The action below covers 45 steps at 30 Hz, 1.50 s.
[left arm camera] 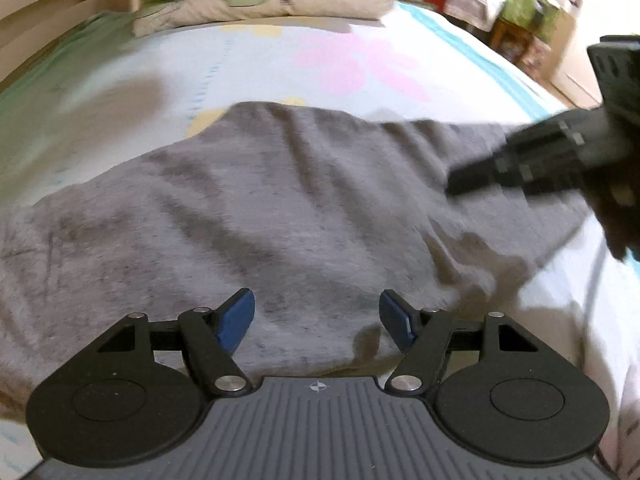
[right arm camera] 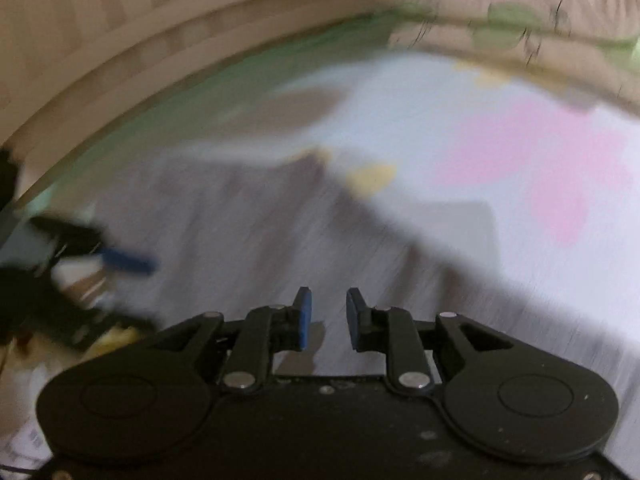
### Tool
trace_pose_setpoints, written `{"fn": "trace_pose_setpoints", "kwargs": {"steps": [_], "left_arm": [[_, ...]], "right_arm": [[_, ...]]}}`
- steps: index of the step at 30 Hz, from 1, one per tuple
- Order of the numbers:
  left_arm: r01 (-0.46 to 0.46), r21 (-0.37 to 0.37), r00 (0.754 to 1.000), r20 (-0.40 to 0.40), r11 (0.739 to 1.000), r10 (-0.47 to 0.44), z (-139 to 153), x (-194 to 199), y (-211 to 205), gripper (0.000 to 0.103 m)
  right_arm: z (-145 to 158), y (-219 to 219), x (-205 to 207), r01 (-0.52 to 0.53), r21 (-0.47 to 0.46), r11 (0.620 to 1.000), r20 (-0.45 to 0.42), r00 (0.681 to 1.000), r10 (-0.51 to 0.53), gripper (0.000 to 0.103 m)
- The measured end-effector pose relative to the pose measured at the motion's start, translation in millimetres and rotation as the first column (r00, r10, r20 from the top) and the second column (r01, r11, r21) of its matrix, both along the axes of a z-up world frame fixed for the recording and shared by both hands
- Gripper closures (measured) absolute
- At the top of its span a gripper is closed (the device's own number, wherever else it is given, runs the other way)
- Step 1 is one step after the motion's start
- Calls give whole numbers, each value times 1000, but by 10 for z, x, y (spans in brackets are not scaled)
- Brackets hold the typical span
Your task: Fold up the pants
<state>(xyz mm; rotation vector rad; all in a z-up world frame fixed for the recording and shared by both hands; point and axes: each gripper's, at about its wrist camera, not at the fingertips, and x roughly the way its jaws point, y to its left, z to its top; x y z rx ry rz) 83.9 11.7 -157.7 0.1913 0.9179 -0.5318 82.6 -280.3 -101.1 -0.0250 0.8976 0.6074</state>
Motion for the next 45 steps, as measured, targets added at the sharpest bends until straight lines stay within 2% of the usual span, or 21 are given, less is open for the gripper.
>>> {"fn": "trace_pose_setpoints", "kwargs": {"steps": [3, 5, 7, 8, 10, 14, 18, 21, 24, 28, 32, 37, 41, 43, 45], "left_arm": [[-1, 98, 1000, -19, 995, 3, -134, -31, -38, 36], [-11, 90, 1000, -17, 996, 12, -130, -40, -10, 36], [-24, 102, 999, -25, 994, 26, -77, -20, -45, 36], [-32, 95, 999, -16, 995, 33, -37, -14, -64, 36], [-28, 68, 1000, 10, 997, 27, 43, 21, -106, 36], [17, 44, 999, 31, 999, -18, 143, 242, -307, 36], [15, -12, 1000, 19, 1000, -14, 191, 562, -466, 36], [19, -8, 999, 32, 1000, -19, 154, 806, -541, 36], [41, 28, 998, 42, 999, -42, 78, 985, -629, 36], [32, 59, 998, 51, 998, -35, -52, 1196, -687, 36], [-27, 48, 997, 67, 998, 24, -160, 1421, -677, 33], [-88, 24, 994, 65, 996, 87, -181, 1581, -658, 26], [-75, 43, 994, 77, 996, 72, -150, 1582, -687, 26], [-101, 42, 991, 93, 994, 96, -49, 1563, -670, 27], [-113, 8, 985, 133, 994, 111, 92, 1447, -633, 28]], "right_arm": [[-150, 104, -364, -43, -70, 997, -58, 998, 39, 81], [-309, 148, -503, -56, -150, 987, -98, 994, 42, 82], [-319, 51, -627, -30, -141, 990, -82, 996, 19, 84], [-297, 10, -635, -10, -139, 990, -101, 995, -4, 83], [-246, -77, -626, 43, -125, 991, -81, 995, -53, 83], [-150, -323, -457, 169, -80, 982, -41, 984, -173, 82], [-126, -616, -185, 305, -44, 951, 0, 952, -305, 81], [-93, -814, -14, 363, -19, 932, 7, 932, -362, 78], [-104, -829, 87, 364, -3, 931, 15, 931, -364, 78], [-191, -691, 170, 305, -5, 952, 20, 952, -305, 78], [-395, -459, 299, 233, -90, 968, 52, 972, -229, 79], [-528, -298, 574, 240, -194, 951, 147, 966, -214, 84], [-516, -328, 713, 294, -160, 942, 136, 952, -274, 80], [-480, -388, 729, 320, -115, 940, 117, 944, -307, 76], [-387, -536, 651, 372, -68, 926, 98, 926, -364, 76]]}}
